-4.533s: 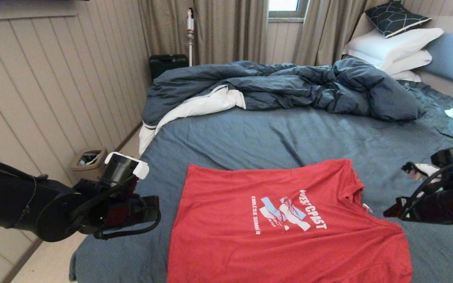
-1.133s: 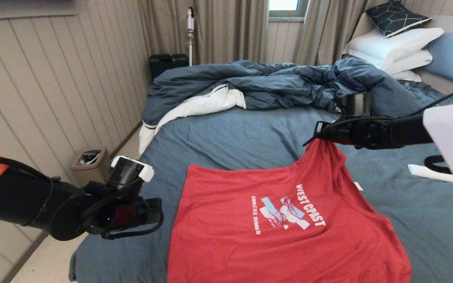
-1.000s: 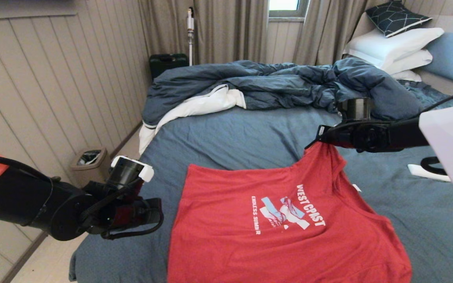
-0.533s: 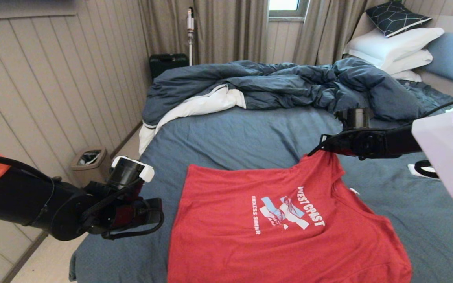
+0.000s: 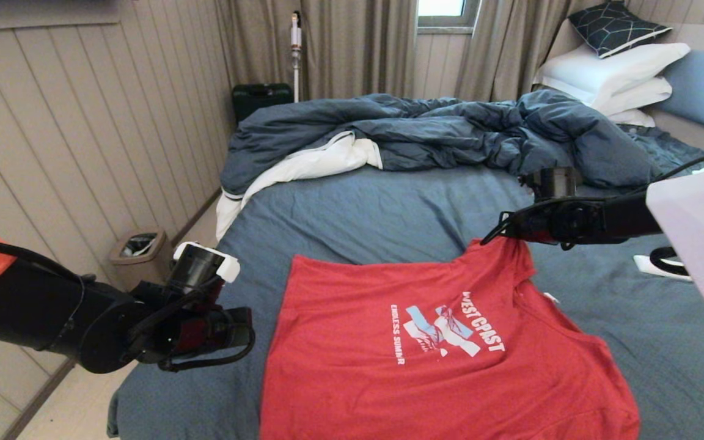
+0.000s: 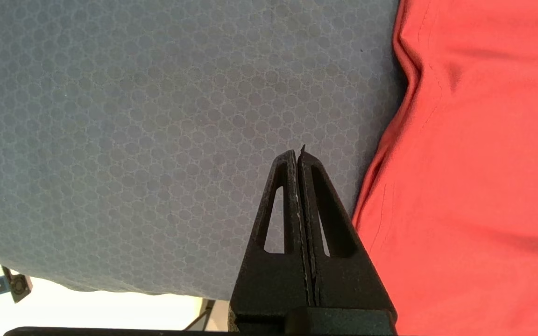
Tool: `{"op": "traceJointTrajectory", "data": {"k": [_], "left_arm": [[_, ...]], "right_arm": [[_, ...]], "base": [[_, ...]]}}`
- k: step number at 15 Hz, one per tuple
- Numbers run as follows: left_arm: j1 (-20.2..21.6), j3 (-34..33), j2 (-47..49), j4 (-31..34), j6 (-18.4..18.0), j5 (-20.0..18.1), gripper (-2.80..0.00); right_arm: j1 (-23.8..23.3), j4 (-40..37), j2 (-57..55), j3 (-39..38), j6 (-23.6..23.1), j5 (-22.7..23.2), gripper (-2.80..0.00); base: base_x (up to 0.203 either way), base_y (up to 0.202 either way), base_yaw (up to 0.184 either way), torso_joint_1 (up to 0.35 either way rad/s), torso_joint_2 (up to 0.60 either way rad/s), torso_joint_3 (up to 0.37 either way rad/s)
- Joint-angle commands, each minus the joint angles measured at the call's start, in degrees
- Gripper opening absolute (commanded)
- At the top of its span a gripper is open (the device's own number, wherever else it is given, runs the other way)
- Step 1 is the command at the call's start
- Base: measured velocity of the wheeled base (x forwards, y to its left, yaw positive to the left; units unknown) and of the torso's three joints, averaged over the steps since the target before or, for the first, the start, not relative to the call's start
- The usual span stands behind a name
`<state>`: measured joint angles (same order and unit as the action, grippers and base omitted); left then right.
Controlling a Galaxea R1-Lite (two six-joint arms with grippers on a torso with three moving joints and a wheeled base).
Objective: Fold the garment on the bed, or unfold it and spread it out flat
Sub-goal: Unford the red T-shirt
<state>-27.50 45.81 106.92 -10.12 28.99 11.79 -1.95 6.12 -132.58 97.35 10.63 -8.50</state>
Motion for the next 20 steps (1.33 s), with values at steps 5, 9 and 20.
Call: {"op": "traceJointTrajectory", "data": {"k": [5,9,20], "left_arm": [[-0.01,-0.11,-0.31,-0.08,0.19,0.08,-2.8],[-0.01,-0.11,-0.42,-0.08,0.19,0.16,-2.8],[1.01,-0.24,-5.94,-0.06,0.11,0.18,-2.8]], "right_arm": [[0.04,-1.04,1.45,-1.39,-1.47,0.42,-2.8],[0.02,-5.75,1.27,-1.37,-4.15,1.29,0.0],[-0.66,-8.54,11.43,-5.63,-4.39,1.43,0.0]], "base": [[0.0,0.0,0.0,0.0,0.0,0.0],[0.0,0.0,0.0,0.0,0.0,0.0],[0.0,0.0,0.0,0.0,0.0,0.0]]}}
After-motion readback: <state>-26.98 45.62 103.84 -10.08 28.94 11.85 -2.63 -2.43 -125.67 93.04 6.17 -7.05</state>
